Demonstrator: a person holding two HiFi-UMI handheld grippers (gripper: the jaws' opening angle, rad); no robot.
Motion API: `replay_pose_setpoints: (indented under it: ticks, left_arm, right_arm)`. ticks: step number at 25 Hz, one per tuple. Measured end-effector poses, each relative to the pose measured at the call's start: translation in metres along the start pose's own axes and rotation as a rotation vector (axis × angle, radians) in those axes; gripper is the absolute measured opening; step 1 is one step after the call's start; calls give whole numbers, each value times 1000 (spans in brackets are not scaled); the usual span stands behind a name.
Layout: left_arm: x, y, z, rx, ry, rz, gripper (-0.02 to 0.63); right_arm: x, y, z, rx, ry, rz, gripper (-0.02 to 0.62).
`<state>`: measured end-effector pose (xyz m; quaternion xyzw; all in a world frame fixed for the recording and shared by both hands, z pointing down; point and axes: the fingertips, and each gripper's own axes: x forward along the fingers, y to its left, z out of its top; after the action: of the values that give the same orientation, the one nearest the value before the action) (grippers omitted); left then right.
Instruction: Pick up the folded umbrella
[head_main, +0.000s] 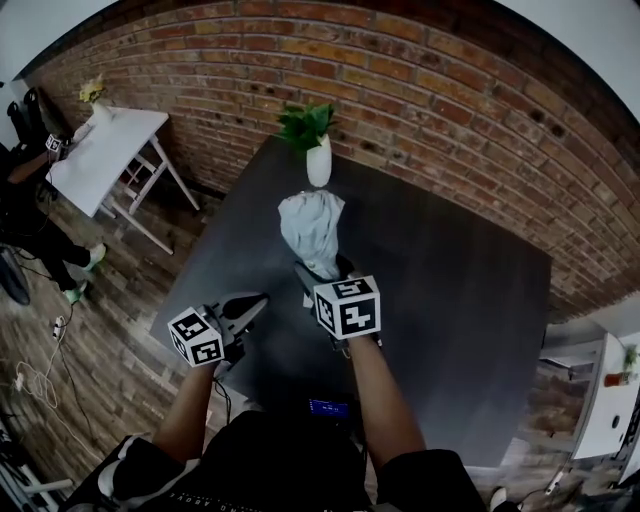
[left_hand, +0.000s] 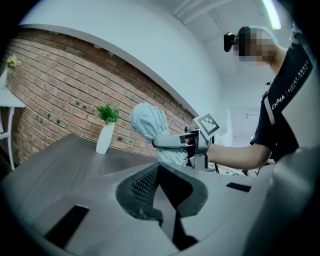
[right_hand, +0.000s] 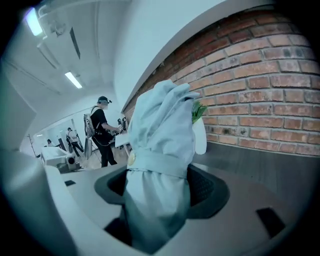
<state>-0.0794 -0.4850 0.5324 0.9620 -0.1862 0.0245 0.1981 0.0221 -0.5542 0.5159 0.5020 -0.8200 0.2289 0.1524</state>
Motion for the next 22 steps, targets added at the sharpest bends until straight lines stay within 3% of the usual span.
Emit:
replay_pose_setpoints:
  ticks: [9,22]
  left_arm:
    - [2,-47,0,29,-33,-13,2]
    - [4,-65,-1,52,-55,-18,2]
  right_arm:
    - [-72,5,-8,26,-102,39,305]
    - [-100,5,-25,99,-143,74,305]
